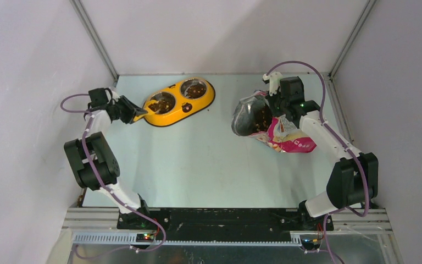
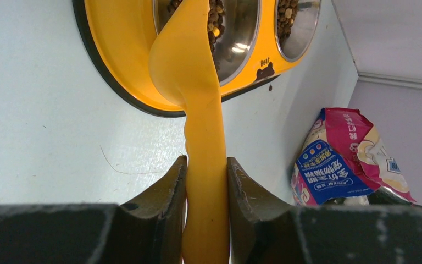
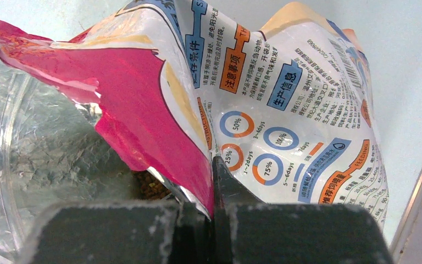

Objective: Serve the pet food
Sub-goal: Pour the pet food into the pet food bowl.

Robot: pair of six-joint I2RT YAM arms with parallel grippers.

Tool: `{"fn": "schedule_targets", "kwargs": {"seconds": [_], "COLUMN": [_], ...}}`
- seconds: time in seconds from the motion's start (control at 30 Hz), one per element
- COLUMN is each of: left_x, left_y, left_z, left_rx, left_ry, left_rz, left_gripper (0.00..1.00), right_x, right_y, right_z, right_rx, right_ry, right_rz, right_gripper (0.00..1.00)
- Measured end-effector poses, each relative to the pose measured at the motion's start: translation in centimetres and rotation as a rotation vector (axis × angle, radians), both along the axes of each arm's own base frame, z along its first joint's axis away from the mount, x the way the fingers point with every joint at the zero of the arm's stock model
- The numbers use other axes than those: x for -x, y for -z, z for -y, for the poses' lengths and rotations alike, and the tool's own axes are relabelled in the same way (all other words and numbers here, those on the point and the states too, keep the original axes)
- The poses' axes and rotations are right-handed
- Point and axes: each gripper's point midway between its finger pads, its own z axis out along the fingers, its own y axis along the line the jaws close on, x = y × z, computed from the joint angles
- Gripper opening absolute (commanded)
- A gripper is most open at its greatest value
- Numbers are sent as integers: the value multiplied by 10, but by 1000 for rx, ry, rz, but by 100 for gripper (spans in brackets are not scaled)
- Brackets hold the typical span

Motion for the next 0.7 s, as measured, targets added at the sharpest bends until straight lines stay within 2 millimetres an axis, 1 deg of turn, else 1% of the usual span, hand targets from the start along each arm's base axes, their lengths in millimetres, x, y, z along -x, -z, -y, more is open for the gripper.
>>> {"fn": "schedule_targets", "kwargs": {"seconds": [0.27,0.7], "left_x": [-7,-9], "left_y": [-1,-5], "left_z": [-5,2], "left_rx": [-20,-93], "left_ry": [-17,-20], "left_rz": [-11,-58], "left_gripper": [0,0], "right_x": [0,1], "right_y": [0,0], "right_z": [0,0], "right_rx": [-2,-4], "right_ry": [2,2], "right_rz": [0,-1], "right_gripper": [0,0]}}
